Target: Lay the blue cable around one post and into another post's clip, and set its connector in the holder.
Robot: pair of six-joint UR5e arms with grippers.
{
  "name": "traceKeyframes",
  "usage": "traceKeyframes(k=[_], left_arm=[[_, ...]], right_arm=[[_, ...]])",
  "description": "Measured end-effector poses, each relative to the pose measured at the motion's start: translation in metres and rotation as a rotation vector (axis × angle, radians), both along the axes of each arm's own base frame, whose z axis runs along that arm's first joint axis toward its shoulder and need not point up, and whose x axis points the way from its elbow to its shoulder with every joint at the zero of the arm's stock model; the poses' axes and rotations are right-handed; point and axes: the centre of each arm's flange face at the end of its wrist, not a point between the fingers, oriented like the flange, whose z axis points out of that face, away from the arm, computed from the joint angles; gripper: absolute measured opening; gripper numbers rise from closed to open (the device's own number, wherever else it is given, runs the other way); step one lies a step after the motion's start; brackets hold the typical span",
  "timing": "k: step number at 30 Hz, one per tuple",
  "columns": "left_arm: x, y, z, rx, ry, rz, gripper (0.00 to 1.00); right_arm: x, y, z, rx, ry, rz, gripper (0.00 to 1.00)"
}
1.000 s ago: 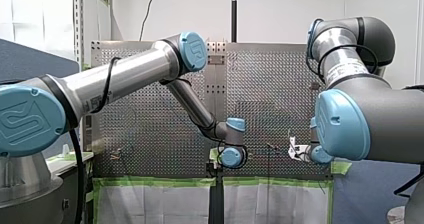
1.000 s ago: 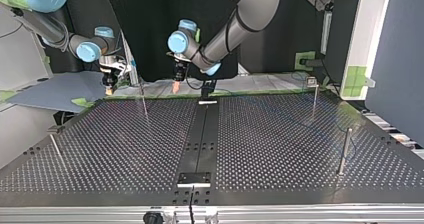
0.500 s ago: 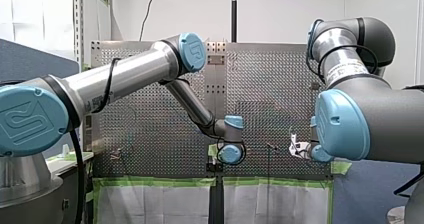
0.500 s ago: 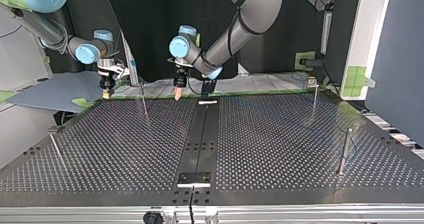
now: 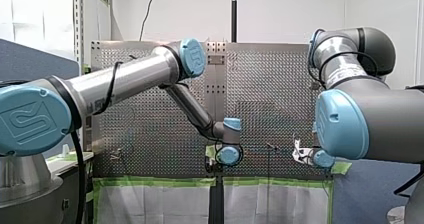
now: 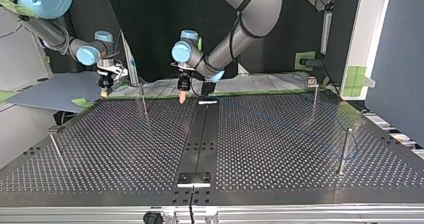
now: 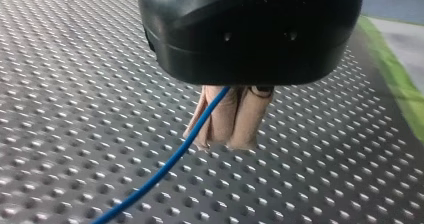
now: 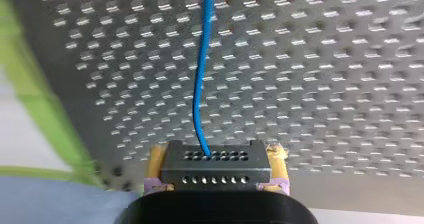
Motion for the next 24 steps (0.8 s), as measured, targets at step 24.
traceKeyframes(k=[24], left_arm=[[0.03, -0.011, 0.02, -0.019, -0.013, -0.003, 0.1]], right_arm=[[-0.004, -0.025, 0.007, 0.014, 0.033, -0.007, 0.04]])
